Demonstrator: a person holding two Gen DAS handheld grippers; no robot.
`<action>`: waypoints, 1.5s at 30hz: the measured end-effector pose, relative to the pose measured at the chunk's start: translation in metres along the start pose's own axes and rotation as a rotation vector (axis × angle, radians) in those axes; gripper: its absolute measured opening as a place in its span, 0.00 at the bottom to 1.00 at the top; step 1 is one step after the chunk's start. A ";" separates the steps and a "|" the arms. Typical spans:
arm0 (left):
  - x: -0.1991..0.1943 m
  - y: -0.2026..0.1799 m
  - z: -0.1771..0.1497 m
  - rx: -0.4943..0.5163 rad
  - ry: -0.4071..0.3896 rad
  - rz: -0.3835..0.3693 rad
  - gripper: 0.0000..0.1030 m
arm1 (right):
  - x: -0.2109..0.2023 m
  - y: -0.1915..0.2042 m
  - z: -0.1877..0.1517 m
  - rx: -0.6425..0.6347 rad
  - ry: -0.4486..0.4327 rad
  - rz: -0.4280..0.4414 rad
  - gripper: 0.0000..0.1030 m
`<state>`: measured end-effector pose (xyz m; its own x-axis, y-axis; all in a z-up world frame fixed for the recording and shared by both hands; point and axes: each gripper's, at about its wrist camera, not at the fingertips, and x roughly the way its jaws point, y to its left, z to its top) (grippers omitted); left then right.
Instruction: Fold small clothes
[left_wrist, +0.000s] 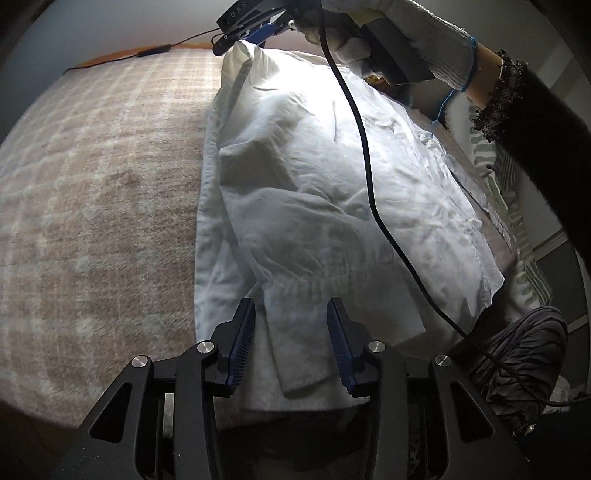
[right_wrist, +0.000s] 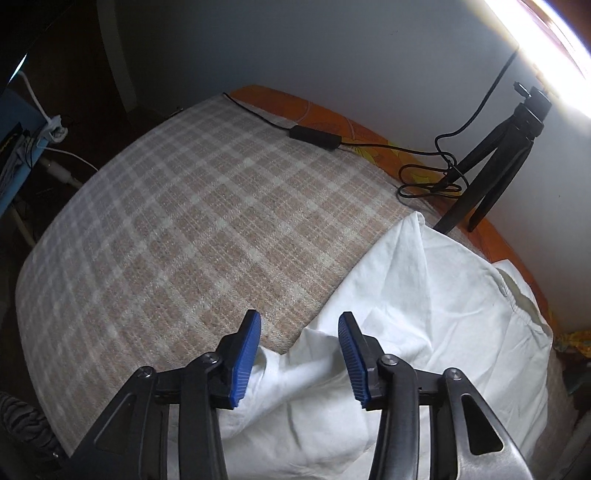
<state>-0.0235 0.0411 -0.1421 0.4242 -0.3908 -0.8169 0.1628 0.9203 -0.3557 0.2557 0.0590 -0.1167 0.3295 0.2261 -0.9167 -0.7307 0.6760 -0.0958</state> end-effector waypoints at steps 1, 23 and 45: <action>0.001 -0.001 0.001 0.003 -0.004 0.000 0.34 | 0.001 0.000 0.000 -0.005 0.001 -0.004 0.36; -0.009 0.020 0.004 -0.118 -0.016 -0.168 0.06 | -0.066 -0.030 -0.195 0.411 0.023 0.203 0.53; -0.001 0.011 0.006 -0.181 -0.006 -0.253 0.06 | -0.057 0.079 -0.267 0.510 -0.021 0.408 0.04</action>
<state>-0.0169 0.0519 -0.1428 0.3960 -0.6066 -0.6894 0.1026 0.7753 -0.6232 0.0192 -0.0879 -0.1757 0.1007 0.5450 -0.8324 -0.4255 0.7799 0.4591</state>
